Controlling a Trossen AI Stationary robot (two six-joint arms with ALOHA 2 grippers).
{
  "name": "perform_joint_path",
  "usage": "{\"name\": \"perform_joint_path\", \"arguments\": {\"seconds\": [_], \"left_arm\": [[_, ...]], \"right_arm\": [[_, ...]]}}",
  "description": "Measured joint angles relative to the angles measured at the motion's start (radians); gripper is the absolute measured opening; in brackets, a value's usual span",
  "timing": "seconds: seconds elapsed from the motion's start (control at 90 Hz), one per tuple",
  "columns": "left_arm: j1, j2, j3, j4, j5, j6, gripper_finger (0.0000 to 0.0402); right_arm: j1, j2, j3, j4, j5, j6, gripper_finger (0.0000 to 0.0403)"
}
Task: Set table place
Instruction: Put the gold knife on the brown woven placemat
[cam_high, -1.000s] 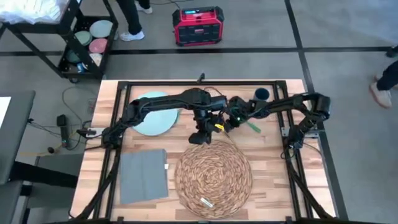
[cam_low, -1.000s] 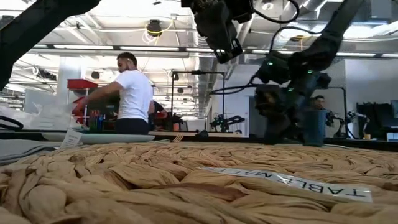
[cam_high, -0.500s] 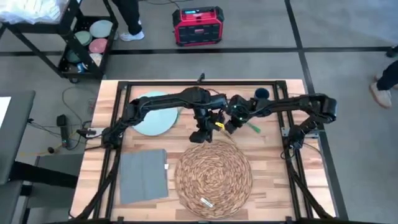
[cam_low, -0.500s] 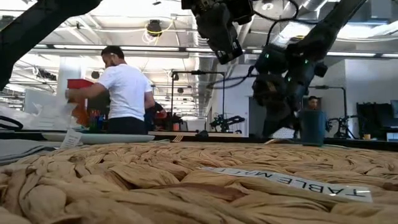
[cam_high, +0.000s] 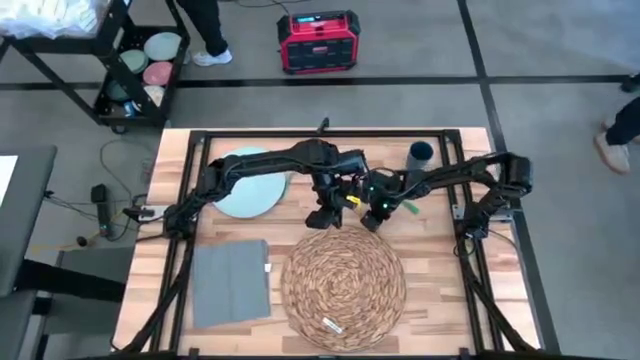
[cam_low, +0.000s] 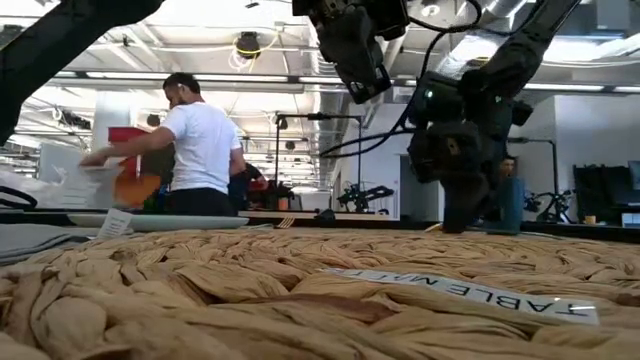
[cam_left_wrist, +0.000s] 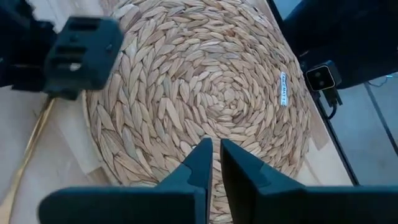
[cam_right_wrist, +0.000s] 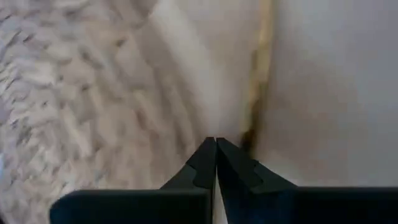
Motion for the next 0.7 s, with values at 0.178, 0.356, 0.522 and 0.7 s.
{"name": "perform_joint_path", "arguments": {"seconds": [0.178, 0.356, 0.522, 0.7], "left_arm": [[0.0, 0.0, 0.0, 0.0, 0.0, 0.002, 0.0014], [0.001, 0.0, 0.0, 0.018, -0.004, 0.036, 0.0014], [0.007, 0.0, -0.001, 0.083, -0.028, 0.05, 0.0014], [0.021, 0.001, -0.001, 0.204, -0.087, 0.055, 0.0014]], "right_arm": [[-0.077, 0.034, 0.003, 0.092, -0.03, -0.008, 0.0], [-0.123, -0.033, 0.016, 0.089, -0.057, -0.008, 0.0], [-0.105, -0.214, 0.017, 0.068, -0.073, 0.019, 0.0], [-0.105, -0.439, 0.018, -0.117, 0.035, 0.053, 0.0]]}}
